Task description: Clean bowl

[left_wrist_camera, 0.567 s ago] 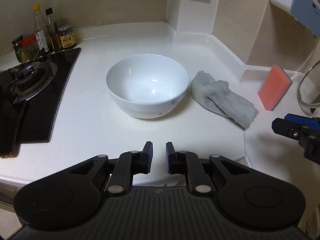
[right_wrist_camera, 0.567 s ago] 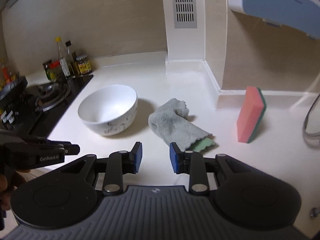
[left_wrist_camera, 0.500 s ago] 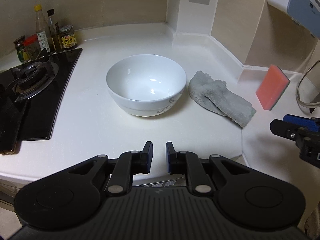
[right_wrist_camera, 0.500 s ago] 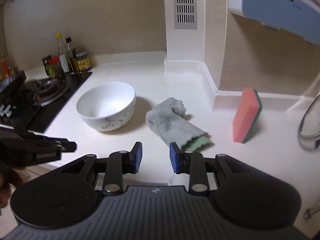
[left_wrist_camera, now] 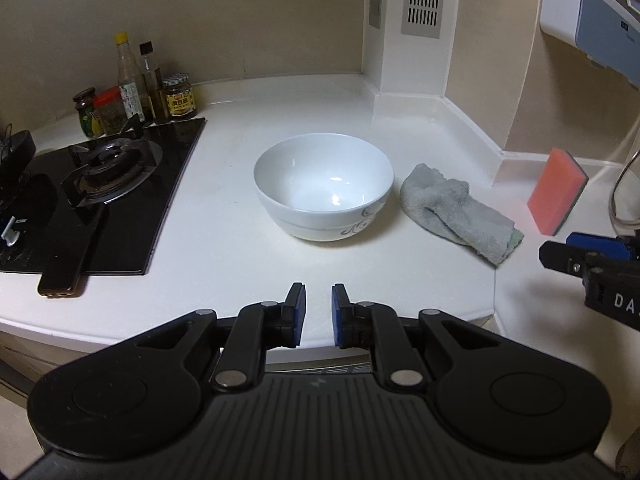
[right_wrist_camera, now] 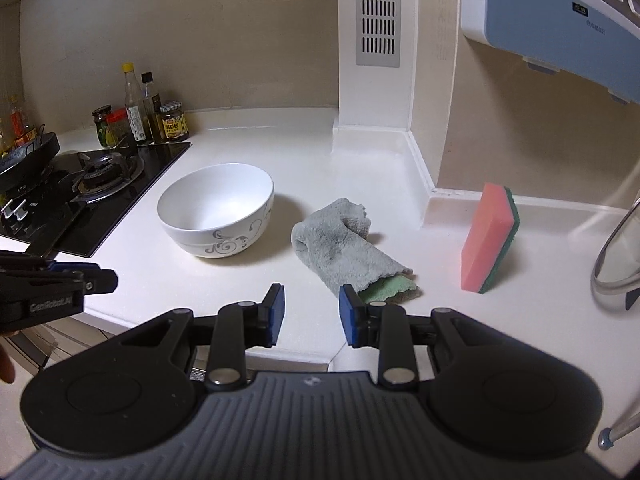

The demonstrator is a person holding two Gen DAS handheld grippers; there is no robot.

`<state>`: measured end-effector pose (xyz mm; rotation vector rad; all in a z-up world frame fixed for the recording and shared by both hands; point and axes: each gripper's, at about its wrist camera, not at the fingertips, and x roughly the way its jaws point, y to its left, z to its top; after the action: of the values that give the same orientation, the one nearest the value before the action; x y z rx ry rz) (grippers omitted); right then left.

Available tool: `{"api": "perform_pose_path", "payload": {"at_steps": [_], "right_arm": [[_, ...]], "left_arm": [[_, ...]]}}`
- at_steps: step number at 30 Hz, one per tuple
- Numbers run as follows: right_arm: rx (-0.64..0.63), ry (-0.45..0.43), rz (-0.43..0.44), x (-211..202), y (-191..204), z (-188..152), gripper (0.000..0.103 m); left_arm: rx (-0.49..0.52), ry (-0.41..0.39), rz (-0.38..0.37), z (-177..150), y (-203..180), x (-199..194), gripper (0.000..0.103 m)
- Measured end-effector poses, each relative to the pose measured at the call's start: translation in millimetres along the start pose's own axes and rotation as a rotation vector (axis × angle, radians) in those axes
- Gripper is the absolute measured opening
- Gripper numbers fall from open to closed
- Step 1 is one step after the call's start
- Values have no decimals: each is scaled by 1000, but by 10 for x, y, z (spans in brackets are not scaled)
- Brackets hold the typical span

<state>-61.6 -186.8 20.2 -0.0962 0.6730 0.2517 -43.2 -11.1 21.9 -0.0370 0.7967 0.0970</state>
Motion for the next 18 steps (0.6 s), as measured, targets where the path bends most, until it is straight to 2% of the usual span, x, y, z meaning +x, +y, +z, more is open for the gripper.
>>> {"api": "perform_pose_path", "payload": {"at_steps": [18], "right_arm": [[5,23,6,35,-32,-55,26]], "left_arm": [[-3,-7,-20,-52,-14,6,15]]}}
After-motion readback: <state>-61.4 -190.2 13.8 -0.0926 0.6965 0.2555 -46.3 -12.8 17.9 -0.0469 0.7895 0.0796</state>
